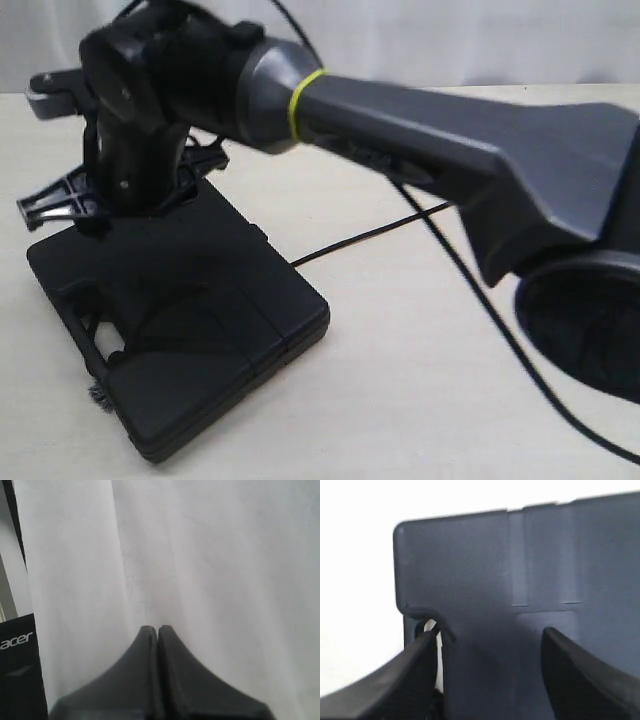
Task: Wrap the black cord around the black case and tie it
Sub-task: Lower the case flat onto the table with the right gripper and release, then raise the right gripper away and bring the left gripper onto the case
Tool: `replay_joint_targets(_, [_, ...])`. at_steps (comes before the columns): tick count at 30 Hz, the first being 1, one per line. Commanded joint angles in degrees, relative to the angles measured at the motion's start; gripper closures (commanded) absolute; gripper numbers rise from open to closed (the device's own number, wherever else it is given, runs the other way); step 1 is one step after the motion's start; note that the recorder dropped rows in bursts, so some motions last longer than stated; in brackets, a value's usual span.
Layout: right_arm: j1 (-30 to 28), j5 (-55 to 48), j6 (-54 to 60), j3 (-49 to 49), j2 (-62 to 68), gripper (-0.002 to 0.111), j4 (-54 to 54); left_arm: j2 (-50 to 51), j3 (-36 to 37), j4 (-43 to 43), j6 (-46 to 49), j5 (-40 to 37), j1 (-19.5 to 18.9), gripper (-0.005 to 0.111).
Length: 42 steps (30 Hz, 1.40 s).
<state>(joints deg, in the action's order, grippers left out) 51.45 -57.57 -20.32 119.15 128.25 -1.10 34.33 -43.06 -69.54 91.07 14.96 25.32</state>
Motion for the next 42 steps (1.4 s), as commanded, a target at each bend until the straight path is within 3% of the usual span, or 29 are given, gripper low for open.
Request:
replay_joint_targets(1, [-4.42,-7.06,1.60,0.08,-5.92,0.050,-1.94,5.66,1.70,-0.15,1.23,0.72,0.02,0.107])
replay_joint_targets(3, [-7.49,-12.39,1.60,0.08,-7.15,0.051,-4.34,8.19,1.70,-1.42,3.26,0.59,0.02,0.107])
replay_joint_targets(6, [-12.90,-12.39,2.15,-1.19,-8.20,0.051,-6.30,11.84,1.70,-5.03,8.14,0.59,0.02,0.107])
replay_joint_targets(14, [-26.47,-12.05,1.76,-16.95,-9.01,0.059,-5.05,18.53,1.70,-8.79,9.07,-3.28,0.02,0.107])
replay_joint_targets(21, [-35.09,4.33,7.41,-30.00,-9.01,0.060,-0.54,27.50,1.57,-5.59,9.60,-17.90,0.02,0.107])
replay_joint_targets(27, [-34.43,13.96,33.47,-35.24,-9.01,0.060,1.73,36.62,-1.16,2.20,8.51,-36.01,0.02,0.107])
replay_joint_targets(30, [-33.10,17.58,38.28,-35.80,-8.85,0.060,4.89,41.89,-1.84,10.68,0.06,-37.16,0.02,0.107])
replay_joint_targets(35, [-32.60,22.28,38.99,-35.80,-8.76,0.060,10.31,47.68,-2.04,39.32,-27.10,-38.52,-0.12,0.107])
replay_joint_targets(38, [-32.60,23.70,38.99,-35.80,-8.76,0.060,12.45,48.43,-4.74,52.28,-40.84,-45.75,-1.11,0.107])
replay_joint_targets(42, [-32.60,22.94,39.56,-35.90,-8.76,0.060,15.62,48.01,-9.23,51.84,-44.35,-55.42,-3.10,0.107])
